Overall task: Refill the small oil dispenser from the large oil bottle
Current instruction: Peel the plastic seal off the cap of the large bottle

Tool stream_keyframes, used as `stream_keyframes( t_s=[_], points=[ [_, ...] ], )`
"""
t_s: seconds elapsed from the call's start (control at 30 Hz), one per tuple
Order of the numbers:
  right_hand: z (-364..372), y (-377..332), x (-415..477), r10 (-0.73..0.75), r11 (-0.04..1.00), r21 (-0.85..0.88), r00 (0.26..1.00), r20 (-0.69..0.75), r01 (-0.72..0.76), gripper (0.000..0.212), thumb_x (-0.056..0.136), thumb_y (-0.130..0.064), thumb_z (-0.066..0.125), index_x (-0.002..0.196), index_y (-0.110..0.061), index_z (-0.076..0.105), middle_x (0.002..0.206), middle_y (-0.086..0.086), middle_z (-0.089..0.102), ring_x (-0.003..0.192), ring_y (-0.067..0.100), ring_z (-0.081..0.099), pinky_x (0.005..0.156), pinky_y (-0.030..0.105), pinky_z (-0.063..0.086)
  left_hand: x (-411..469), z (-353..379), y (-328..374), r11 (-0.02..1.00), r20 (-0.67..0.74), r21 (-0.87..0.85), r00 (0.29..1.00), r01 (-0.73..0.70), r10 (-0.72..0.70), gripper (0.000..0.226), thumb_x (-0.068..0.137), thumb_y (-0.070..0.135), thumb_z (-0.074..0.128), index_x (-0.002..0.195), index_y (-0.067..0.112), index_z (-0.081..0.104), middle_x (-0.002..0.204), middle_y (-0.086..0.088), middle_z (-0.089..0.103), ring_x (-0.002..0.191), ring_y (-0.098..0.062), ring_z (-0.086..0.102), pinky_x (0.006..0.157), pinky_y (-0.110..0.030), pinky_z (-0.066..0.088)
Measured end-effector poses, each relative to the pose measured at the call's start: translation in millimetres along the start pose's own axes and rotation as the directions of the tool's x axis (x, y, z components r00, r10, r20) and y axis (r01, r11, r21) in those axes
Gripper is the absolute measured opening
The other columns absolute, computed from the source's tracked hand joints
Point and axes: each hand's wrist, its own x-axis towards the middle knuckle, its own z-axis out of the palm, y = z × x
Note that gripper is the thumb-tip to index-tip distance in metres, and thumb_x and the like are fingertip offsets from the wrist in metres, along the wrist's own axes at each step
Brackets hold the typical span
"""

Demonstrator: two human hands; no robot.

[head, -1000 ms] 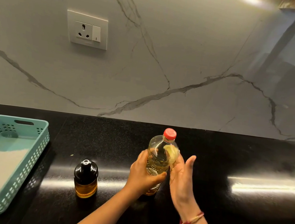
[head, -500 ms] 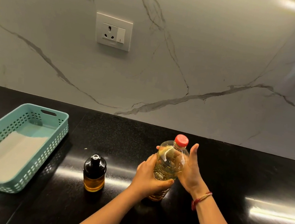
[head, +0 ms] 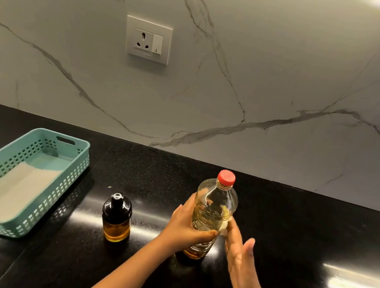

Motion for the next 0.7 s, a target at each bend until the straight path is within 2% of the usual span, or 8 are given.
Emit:
stream_keyframes(
  t_s=[0.07, 0.17, 0.3, 0.33, 0.4, 0.47, 0.6, 0.7],
  points=[
    [6.0, 9.2, -4.8, -0.034, 0.999, -0.039, 0.999, -0.001, 0.034, 0.101, 0.053, -0.1, 0.027, 0.141, -0.051, 0.018, 0.15, -0.036, 0.017, 0.14, -0.011, 0.011, 0.114, 0.023, 0.01, -0.5, -2.2, 1.3, 1.0, -0.001, -0.003, 1.0, -0.011, 0.011, 0.078, 0.064, 0.047, 0.078, 0.128, 0.057, 0.036, 0.124, 0.021, 0.059, 0.12, -0.005, 0.055, 0.108, -0.053, 0.038],
    [4.2, 7.7, 5.3, -0.068, 0.993, -0.101, 0.997, -0.046, 0.063, 0.107, 0.054, -0.1, 0.023, 0.146, -0.046, 0.015, 0.15, -0.037, 0.016, 0.139, -0.013, 0.01, 0.114, 0.024, 0.009, -2.1, -4.9, 4.7, 0.999, 0.005, -0.025, 1.0, -0.021, 0.021, 0.075, 0.064, 0.046, 0.078, 0.124, 0.065, 0.036, 0.124, 0.018, 0.06, 0.119, -0.002, 0.056, 0.104, -0.044, 0.045],
    [-4.6, -13.2, 31.4, -0.069, 0.99, -0.125, 0.998, -0.009, 0.067, 0.103, 0.05, -0.101, 0.028, 0.133, -0.042, 0.041, 0.128, -0.041, 0.047, 0.122, -0.019, 0.039, 0.098, 0.005, 0.034, -2.5, -5.1, 7.0, 1.0, 0.022, -0.016, 1.0, -0.017, 0.017, 0.077, 0.066, 0.042, 0.078, 0.128, 0.059, 0.038, 0.123, 0.016, 0.061, 0.119, -0.002, 0.056, 0.104, -0.042, 0.046],
    [-5.2, -13.3, 35.3, -0.044, 0.989, -0.141, 0.999, -0.005, 0.043, 0.1, 0.048, -0.101, 0.03, 0.129, -0.044, 0.045, 0.126, -0.038, 0.051, 0.121, -0.016, 0.043, 0.102, 0.011, 0.037, -2.3, -4.5, 6.0, 1.0, 0.022, -0.017, 1.0, -0.011, 0.011, 0.077, 0.066, 0.042, 0.079, 0.131, 0.054, 0.039, 0.123, 0.016, 0.061, 0.119, -0.003, 0.057, 0.103, -0.044, 0.047],
    [-7.2, -7.6, 34.2, -0.019, 0.99, -0.138, 1.0, 0.005, 0.02, 0.096, 0.052, -0.099, 0.032, 0.129, -0.044, 0.048, 0.134, -0.023, 0.052, 0.128, 0.0, 0.044, 0.114, 0.038, 0.031, -1.9, -4.2, 3.2, 1.0, 0.025, -0.016, 1.0, -0.005, 0.006, 0.08, 0.065, 0.043, 0.081, 0.134, 0.047, 0.04, 0.123, 0.016, 0.062, 0.12, -0.006, 0.057, 0.104, -0.048, 0.045],
    [-7.1, -0.1, 27.0, -0.045, 0.992, -0.117, 0.999, 0.005, 0.045, 0.095, 0.054, -0.098, 0.032, 0.131, -0.044, 0.046, 0.136, -0.019, 0.052, 0.13, 0.002, 0.044, 0.115, 0.043, 0.027, -1.6, -5.4, 1.8, 1.0, 0.031, 0.0, 0.999, 0.006, -0.006, 0.079, 0.065, 0.042, 0.081, 0.133, 0.048, 0.041, 0.122, 0.017, 0.062, 0.12, -0.007, 0.057, 0.105, -0.049, 0.044],
    [-10.5, 0.7, 21.3, -0.104, 0.992, -0.071, 0.995, 0.006, 0.104, 0.097, 0.051, -0.101, 0.027, 0.133, -0.05, 0.037, 0.136, -0.036, 0.043, 0.131, -0.011, 0.035, 0.112, 0.029, 0.022, -3.3, -5.4, 3.6, 1.0, 0.041, -0.005, 0.999, 0.019, -0.019, 0.075, 0.068, 0.034, 0.08, 0.13, 0.048, 0.041, 0.121, 0.024, 0.06, 0.118, 0.0, 0.056, 0.104, -0.037, 0.046],
    [-11.4, -15.1, 31.3, -0.112, 0.989, -0.09, 0.993, 0.038, 0.115, 0.098, 0.051, -0.101, 0.025, 0.132, -0.048, 0.04, 0.13, -0.041, 0.045, 0.123, -0.02, 0.037, 0.097, 0.008, 0.03, -3.0, -4.2, 1.5, 0.999, 0.036, -0.029, 0.999, 0.02, -0.018, 0.077, 0.071, 0.028, 0.081, 0.136, 0.037, 0.042, 0.125, 0.012, 0.062, 0.119, -0.006, 0.057, 0.104, -0.042, 0.047]
  ],
)
